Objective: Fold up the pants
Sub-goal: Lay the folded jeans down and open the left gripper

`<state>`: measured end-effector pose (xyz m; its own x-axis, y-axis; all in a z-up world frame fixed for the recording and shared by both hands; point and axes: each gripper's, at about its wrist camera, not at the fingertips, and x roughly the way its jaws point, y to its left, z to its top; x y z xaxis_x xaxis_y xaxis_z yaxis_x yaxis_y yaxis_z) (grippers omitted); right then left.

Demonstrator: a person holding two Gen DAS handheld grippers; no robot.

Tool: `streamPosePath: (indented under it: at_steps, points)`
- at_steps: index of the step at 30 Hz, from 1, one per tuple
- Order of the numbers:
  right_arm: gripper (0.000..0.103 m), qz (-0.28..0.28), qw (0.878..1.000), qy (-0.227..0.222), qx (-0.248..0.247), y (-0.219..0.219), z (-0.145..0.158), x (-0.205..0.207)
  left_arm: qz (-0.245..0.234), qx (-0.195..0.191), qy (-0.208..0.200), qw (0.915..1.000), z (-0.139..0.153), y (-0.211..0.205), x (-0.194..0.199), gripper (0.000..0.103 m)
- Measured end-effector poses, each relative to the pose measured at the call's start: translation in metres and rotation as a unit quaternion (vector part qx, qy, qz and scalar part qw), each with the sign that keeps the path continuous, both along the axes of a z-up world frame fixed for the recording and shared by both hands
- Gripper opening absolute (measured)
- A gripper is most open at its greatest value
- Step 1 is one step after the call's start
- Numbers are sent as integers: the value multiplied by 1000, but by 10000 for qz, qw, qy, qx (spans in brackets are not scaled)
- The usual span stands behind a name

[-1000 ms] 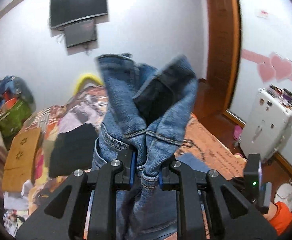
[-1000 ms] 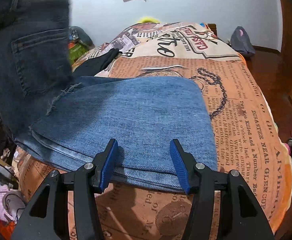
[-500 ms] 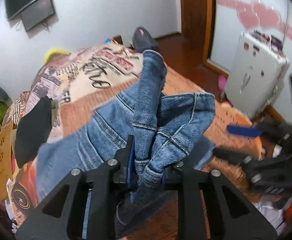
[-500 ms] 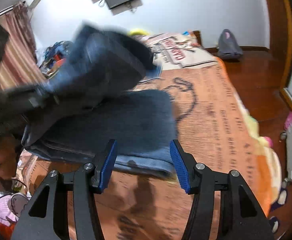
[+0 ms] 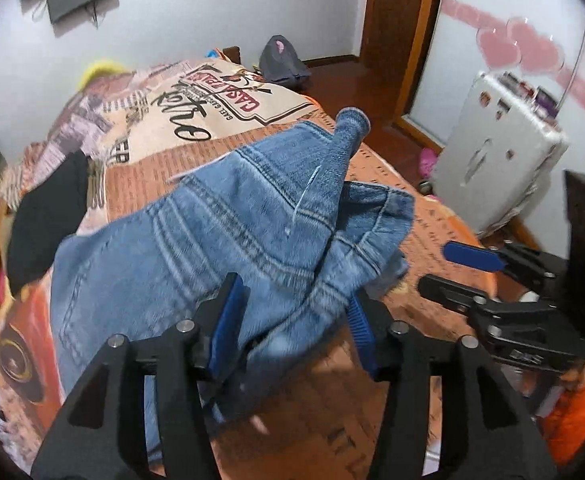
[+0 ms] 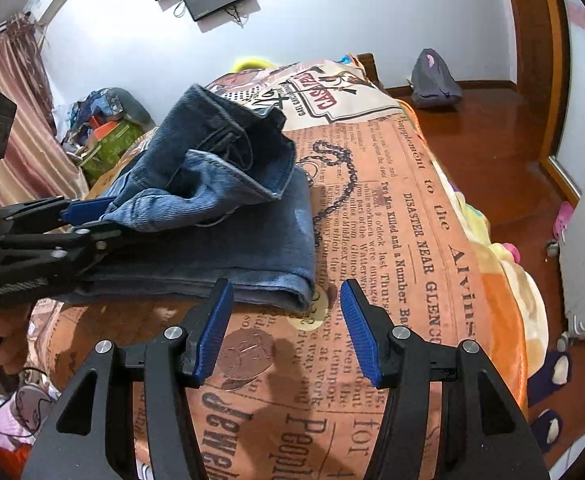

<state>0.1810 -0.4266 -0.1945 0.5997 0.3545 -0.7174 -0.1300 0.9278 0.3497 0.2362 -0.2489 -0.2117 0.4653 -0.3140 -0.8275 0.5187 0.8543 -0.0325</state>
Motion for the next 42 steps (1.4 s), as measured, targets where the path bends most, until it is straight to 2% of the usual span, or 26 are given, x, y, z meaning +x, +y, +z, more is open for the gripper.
streamPosePath:
  at_steps: [2,6,8,11,14,16,19,21,23,25,28,31,33,36,42]
  points:
    - [53,27,10000,-32,-65,4,2,-2,65,-123,-61,9999,10,13,-7,65]
    - [53,29,9998,-112,-165,7,8,-2,275,-269,-511,9979,36,42,-16,70]
    - [53,37,9996,-214,-156,8,16,-3,588,-306,-753,9950,46,65,-12,76]
    - [53,59,9987,-489,-97,13,33,-2,1036,-117,-866,9908,43,91,-1,76]
    - [54,159,9970,-761,47,21,48,6,1109,126,-665,9915,25,105,10,77]
    - [54,177,9959,-887,-40,30,53,16,1231,281,-484,9908,6,111,13,77]
    - [54,234,9951,-935,-231,47,51,36,1216,305,-197,9919,-21,117,13,79]
    - [56,216,9954,-833,-432,56,41,47,1294,207,-208,9912,-31,122,11,84]
    - [57,256,9947,-697,-715,62,28,52,1365,27,-182,9905,-35,129,9,89]
    - [56,297,9936,-564,-929,62,18,49,1374,-219,-3,9903,-41,138,9,90]
    - [56,249,9957,-279,-844,47,4,41,1390,-430,113,9893,-47,146,8,92]
    - [56,71,9992,-80,-373,22,2,27,1400,-474,95,9890,-48,147,7,92]
    - [56,-14,9982,-72,-594,17,5,18,1409,-448,52,9890,-47,146,6,92]
    - [56,74,9981,-60,-609,18,6,15,1399,-376,-23,9894,-46,143,4,92]
    - [56,259,9979,-104,-586,42,-1,42,1441,-358,-58,9889,-45,144,0,92]
